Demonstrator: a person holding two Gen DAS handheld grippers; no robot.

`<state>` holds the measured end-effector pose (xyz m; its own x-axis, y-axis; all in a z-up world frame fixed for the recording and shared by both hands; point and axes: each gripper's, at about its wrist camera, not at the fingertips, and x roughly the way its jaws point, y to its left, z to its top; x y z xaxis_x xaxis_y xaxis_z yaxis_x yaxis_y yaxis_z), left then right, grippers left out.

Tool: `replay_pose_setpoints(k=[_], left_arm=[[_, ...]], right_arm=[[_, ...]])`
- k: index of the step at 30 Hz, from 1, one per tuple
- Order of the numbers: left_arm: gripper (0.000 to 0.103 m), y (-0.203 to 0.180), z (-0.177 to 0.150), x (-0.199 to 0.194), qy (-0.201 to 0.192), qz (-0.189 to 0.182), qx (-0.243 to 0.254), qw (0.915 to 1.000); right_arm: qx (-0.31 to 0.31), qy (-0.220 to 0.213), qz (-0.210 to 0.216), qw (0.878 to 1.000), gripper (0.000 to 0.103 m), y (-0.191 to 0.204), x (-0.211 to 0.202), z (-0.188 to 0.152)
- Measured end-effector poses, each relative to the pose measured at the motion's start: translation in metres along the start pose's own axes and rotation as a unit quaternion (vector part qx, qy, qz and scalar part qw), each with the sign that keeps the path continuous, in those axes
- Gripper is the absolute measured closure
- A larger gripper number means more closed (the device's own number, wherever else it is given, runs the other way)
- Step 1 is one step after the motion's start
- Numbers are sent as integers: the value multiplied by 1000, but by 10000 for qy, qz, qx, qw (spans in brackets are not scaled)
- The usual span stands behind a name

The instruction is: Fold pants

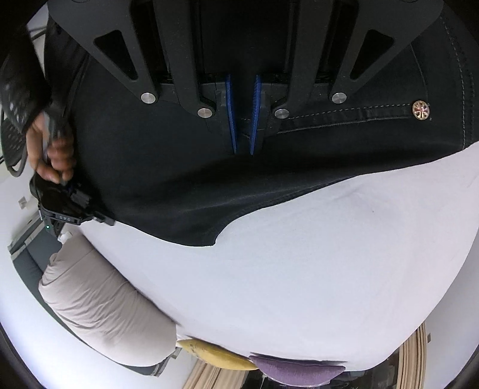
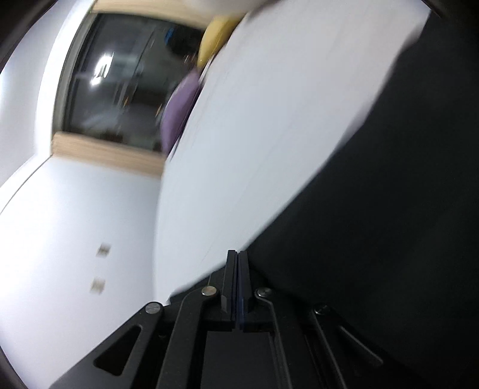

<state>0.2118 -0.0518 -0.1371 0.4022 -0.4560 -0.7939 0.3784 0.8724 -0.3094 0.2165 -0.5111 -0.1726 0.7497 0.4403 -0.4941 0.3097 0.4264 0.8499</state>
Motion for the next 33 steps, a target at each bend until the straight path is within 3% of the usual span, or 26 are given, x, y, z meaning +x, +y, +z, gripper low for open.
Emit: replay_pose_setpoints(k=[4, 5, 7, 9, 12, 14, 16, 17, 19, 20, 21, 24, 27, 30, 33], left_arm=[[94, 1, -2, 0, -68, 2, 35, 10000], [94, 2, -3, -1, -73, -9, 28, 10000], [94, 3, -6, -2, -89, -6, 21, 10000], [94, 0, -13, -10, -111, 123, 88, 9998], [94, -29, -7, -12, -155, 485, 237, 9984], [94, -51, -6, -20, -290, 274, 286, 9988], [94, -71, -7, -17, -256, 307, 501, 9979], [94, -76, -9, -11, -168, 346, 596, 9975], [94, -72, -17, 8, 152, 507, 629, 9966], [94, -64, -23, 15, 228, 437, 506, 9975], [94, -57, -26, 15, 116, 248, 395, 9988], [94, -42, -29, 11, -45, -26, 162, 9999], [94, -42, -30, 13, -78, 38, 224, 9997], [94, -40, -35, 13, -129, -4, 230, 9997], [94, -32, -39, 13, -150, -108, 159, 9997]], right_arm=[[141, -775, -877, 9930, 103, -35, -46, 49], [271, -1066, -1338, 9849, 103, -43, -63, 64], [479, -1398, -1873, 9711, 103, -50, -90, 80], [464, -1617, -1766, 9698, 99, -38, -117, 75], [-61, -1032, -882, 9907, 98, 4, -113, 34], [-417, -409, -242, 9980, 90, 34, -97, -16], [-626, 298, 220, 9974, 81, 54, -67, -63], [-757, 757, 313, 9938, 79, 62, -45, -91], [-915, 1124, 245, 9891, 79, 64, -21, -113], [-886, 1150, 190, 9892, 85, 58, -14, -118], [-718, 1126, 210, 9908, 103, 44, -18, -119], [-193, 681, 91, 9975, 103, 9, -38, -74], [-7, 38, -114, 9999, 103, -28, -73, -32], [193, -661, -501, 9964, 103, -61, -102, 2], [279, -1096, -930, 9892, 103, -92, -128, 42]])
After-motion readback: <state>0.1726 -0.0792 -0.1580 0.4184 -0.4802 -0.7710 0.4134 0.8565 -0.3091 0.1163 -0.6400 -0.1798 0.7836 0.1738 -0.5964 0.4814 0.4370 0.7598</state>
